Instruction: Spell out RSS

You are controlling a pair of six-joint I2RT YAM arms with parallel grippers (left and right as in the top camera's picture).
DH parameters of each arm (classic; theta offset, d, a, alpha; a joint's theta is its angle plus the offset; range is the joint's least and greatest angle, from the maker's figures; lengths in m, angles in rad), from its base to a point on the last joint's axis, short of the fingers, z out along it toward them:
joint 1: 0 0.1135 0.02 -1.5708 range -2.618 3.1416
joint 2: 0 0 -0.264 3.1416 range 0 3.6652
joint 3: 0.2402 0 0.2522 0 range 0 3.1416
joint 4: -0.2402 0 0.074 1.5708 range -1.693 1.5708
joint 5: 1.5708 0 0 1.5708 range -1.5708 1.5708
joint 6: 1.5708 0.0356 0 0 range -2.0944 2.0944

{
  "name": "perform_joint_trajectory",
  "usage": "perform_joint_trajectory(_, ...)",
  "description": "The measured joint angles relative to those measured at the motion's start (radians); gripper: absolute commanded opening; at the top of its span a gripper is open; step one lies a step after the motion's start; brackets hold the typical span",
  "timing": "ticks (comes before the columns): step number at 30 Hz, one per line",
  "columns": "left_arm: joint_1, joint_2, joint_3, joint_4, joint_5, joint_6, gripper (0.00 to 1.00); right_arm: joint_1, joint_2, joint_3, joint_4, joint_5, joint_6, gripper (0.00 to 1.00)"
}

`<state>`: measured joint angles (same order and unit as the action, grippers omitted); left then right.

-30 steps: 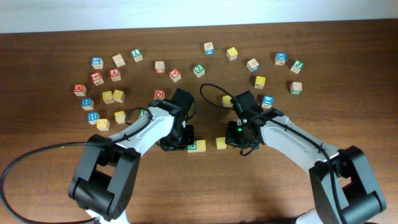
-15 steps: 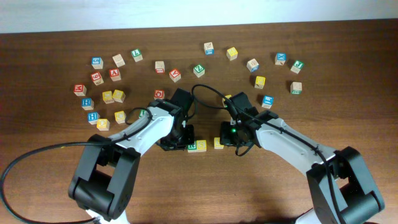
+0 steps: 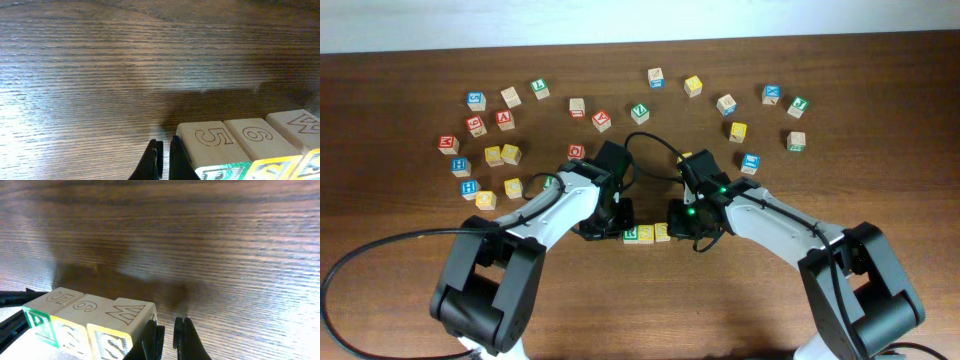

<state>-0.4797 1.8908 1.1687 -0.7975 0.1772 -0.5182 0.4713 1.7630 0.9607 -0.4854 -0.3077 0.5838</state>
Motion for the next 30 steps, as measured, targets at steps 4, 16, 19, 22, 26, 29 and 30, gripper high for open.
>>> perform_joint_trajectory(4, 0.0, 0.0, 0.0, 0.002, 0.011, -0.003, 0.0, 0.0, 0.0, 0.0, -0.004, -0.008, -0.009, 0.04)
perform_joint_trajectory(16, 0.002, 0.0, 0.0, -0.005, 0.048, -0.003, 0.0, 0.0, 0.0, 0.0, 0.008, 0.007, -0.068, 0.04)
perform_joint_trajectory(19, 0.001, 0.0, 0.0, -0.005, 0.043, -0.003, 0.0, 0.0, 0.0, 0.0, 0.006, 0.006, -0.068, 0.04)
perform_joint_trajectory(22, 0.001, 0.0, 0.0, -0.005, 0.013, -0.003, 0.0, 0.0, 0.0, 0.0, 0.003, -0.001, -0.068, 0.04)
perform_joint_trajectory(26, 0.033, 0.0, 0.0, -0.007, 0.001, -0.003, 0.0, 0.0, 0.0, 0.0, -0.005, -0.001, -0.068, 0.06)
perform_joint_trajectory(29, 0.051, 0.0, 0.0, -0.01, -0.01, -0.003, 0.0, -0.013, 0.004, 0.032, -0.085, 0.003, -0.079, 0.05)
perform_joint_trajectory(30, 0.072, 0.0, 0.0, -0.01, -0.011, -0.003, 0.01, -0.029, 0.007, 0.066, -0.11, 0.003, -0.092, 0.05)
